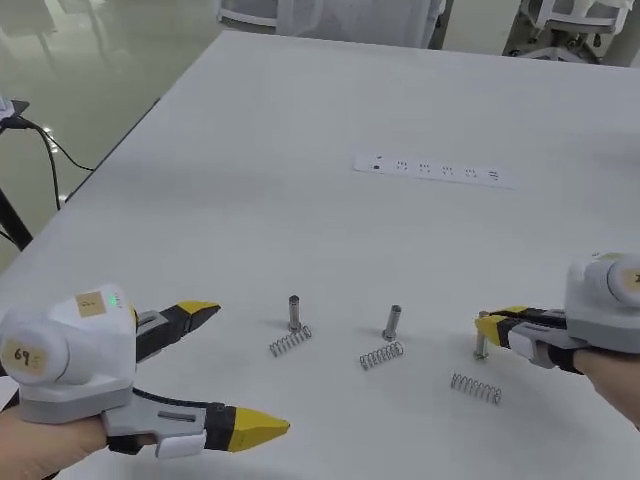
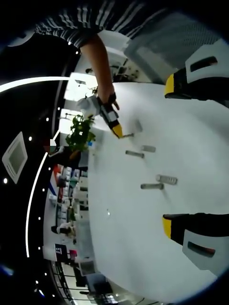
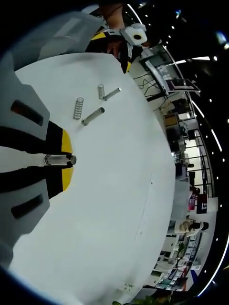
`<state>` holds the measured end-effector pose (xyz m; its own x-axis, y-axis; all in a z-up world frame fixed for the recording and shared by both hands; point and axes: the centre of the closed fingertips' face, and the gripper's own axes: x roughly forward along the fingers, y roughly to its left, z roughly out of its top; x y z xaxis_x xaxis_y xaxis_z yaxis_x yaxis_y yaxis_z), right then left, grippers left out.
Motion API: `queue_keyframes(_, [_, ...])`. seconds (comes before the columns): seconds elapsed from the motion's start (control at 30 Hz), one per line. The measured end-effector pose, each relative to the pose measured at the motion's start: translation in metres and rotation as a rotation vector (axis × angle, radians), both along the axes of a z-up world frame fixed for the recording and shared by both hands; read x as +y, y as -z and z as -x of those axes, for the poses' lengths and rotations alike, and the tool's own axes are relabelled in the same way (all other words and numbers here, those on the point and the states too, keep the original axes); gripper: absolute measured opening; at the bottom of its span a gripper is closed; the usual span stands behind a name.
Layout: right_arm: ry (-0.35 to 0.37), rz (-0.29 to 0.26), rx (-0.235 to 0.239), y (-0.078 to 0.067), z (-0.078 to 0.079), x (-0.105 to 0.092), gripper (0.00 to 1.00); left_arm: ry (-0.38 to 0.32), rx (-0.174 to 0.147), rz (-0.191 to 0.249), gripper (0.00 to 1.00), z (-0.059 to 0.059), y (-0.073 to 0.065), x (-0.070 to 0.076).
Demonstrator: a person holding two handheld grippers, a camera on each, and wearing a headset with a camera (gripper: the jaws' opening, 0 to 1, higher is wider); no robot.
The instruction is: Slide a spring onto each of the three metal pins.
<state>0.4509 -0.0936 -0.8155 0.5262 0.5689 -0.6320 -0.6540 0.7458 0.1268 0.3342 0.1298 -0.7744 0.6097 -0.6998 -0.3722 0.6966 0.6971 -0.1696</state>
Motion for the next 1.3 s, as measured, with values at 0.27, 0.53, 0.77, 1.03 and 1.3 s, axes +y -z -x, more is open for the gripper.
queue_keyframes(0.27, [-0.006, 0.0, -0.015, -0.002, 0.003, -0.001, 0.05, -0.001, 0.001, 0.002, 0.98, 0.001, 0.001, 0.0])
queue_keyframes(0.53, [-0.011, 0.004, -0.027, -0.005, 0.01, -0.001, 0.05, -0.001, 0.002, 0.001, 0.98, 0.001, 0.002, 0.001])
queue_keyframes(0.77, [-0.03, 0.026, -0.042, -0.004, 0.013, -0.004, 0.05, 0.002, 0.002, 0.003, 0.97, 0.003, 0.003, 0.0])
queue_keyframes(1.03, [-0.05, 0.047, -0.054, -0.002, 0.016, -0.004, 0.05, 0.004, 0.003, -0.001, 0.97, 0.004, 0.003, 0.002])
queue_keyframes(1.3, [-0.053, 0.052, -0.057, -0.002, 0.017, -0.005, 0.05, 0.011, 0.006, -0.003, 0.97, 0.005, 0.003, 0.0])
